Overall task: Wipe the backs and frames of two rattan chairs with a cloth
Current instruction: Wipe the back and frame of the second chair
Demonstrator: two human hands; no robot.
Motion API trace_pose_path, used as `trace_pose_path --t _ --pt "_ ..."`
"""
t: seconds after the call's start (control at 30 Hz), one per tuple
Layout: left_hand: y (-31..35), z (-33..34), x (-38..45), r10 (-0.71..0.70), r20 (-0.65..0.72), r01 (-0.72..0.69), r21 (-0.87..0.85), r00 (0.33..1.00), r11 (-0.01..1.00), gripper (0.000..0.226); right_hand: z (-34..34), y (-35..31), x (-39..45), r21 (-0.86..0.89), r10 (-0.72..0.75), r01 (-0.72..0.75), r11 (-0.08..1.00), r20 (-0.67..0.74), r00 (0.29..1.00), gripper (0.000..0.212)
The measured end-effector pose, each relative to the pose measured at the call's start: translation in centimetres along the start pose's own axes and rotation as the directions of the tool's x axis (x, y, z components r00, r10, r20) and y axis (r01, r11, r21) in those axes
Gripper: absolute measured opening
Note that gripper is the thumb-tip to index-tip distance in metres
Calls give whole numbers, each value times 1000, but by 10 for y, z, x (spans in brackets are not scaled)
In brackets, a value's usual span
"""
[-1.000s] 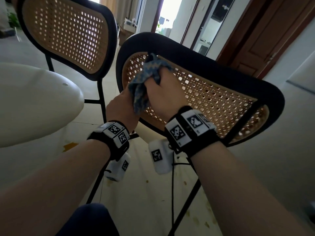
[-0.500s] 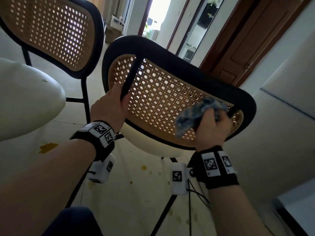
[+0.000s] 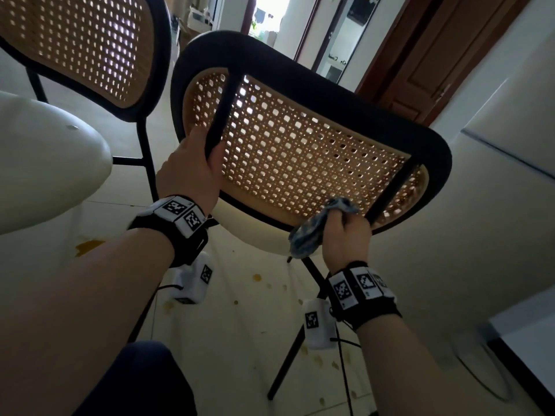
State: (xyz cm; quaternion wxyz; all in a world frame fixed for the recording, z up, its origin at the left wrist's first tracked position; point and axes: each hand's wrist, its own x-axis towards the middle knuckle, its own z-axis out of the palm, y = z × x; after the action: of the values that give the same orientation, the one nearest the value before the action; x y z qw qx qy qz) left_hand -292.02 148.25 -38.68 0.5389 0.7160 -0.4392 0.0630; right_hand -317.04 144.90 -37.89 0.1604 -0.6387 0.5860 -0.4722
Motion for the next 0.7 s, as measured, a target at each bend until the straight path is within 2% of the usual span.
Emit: trace_pose_path --t 0.07,0.17,0.2,0.23,0.33,0.37,0.43,0.5,0.6,0.7 --pt "0 -1 0 4 5 -4 13 1000 1000 35 -2 5 3 -14 126 -125 992 83 989 45" --pt "-1 0 1 24 -3 -24 30 1000 999 35 -5 1 7 54 273 -285 957 161 948 38" --pt "0 1 0 26 -18 -25 30 1000 999 34 -6 2 8 29 276 -285 958 175 945 39" --pt "-1 0 -1 24 -29 -24 26 999 999 34 -4 1 8 86 277 -299 950 209 938 36" --pt "0 1 -3 3 -36 -4 -26 999 1000 34 5 -5 2 123 272 -324 938 318 908 19" --pt "1 1 -4 -4 -40 3 -42 999 999 35 7 -9 0 64 254 -287 956 316 914 23" --pt "3 3 -6 -25 -51 21 -69 998 997 36 12 -10 1 77 310 -354 932 336 889 29" --pt "4 4 -8 -33 -55 28 -86 998 996 35 10 -12 1 40 277 -310 950 356 893 29" --pt "3 2 -9 -28 -58 23 -80 998 996 34 1 -8 1 -4 277 -290 957 311 909 31" --pt "3 1 -9 -38 -38 34 -96 999 995 33 -8 -3 -7 -190 141 -101 977 216 966 31"
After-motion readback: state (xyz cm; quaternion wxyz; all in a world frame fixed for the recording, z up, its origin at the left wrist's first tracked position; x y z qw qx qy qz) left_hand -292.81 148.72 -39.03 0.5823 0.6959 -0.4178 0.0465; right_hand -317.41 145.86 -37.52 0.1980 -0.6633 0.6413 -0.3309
